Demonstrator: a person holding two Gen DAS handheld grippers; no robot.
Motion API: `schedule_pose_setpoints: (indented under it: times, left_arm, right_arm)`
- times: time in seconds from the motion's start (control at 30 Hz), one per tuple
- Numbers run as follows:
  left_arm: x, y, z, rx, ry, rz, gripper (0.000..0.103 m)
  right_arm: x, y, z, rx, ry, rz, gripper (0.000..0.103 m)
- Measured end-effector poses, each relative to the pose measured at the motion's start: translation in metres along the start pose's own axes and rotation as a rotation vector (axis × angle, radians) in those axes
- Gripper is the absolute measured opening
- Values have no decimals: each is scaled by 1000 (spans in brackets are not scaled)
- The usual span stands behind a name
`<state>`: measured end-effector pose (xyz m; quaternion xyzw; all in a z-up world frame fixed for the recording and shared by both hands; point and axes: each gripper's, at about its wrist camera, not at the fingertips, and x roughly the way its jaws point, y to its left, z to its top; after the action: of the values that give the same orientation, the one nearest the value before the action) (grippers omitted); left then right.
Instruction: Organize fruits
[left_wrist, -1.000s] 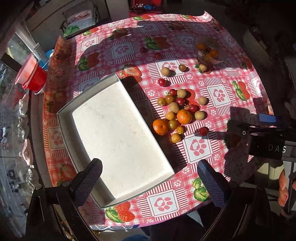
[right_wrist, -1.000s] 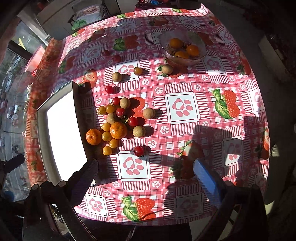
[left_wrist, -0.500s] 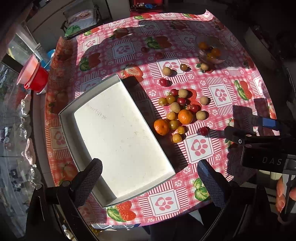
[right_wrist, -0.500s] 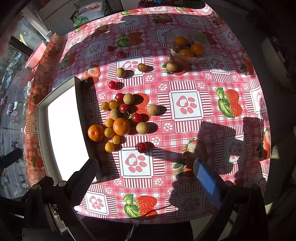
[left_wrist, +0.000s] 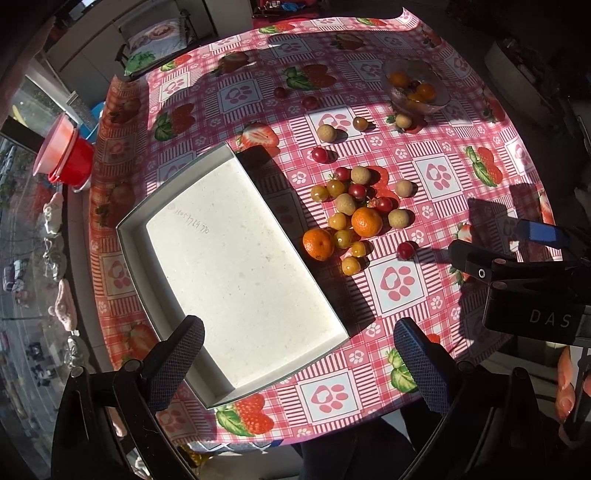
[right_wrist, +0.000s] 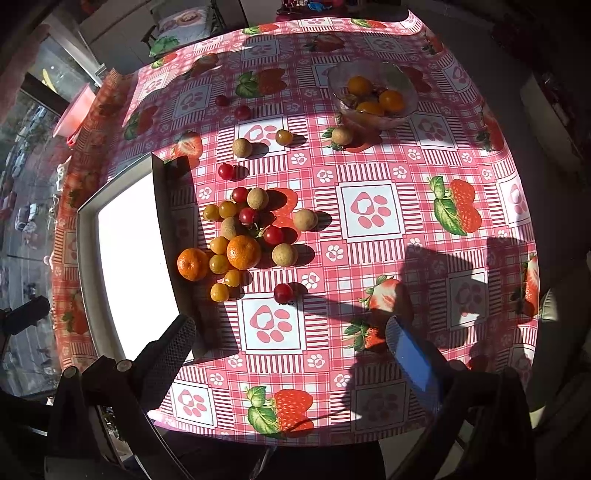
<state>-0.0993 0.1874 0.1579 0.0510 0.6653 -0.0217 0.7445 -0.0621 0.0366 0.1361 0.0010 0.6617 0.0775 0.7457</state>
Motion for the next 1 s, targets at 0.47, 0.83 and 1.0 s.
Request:
schedule_pose_setpoints:
  times: [0.47, 0.83, 1.0]
  left_arm:
    - [2, -8, -1, 19, 3, 8, 103]
    - [5, -12, 0, 19, 13, 12, 103]
    - [12, -9, 4, 3, 4, 23, 103]
  right_arm:
    - [4, -5, -6, 5, 16, 2, 103]
    - [7, -11, -7, 15, 25, 2, 103]
    - [11, -15, -8, 18, 34, 4, 103]
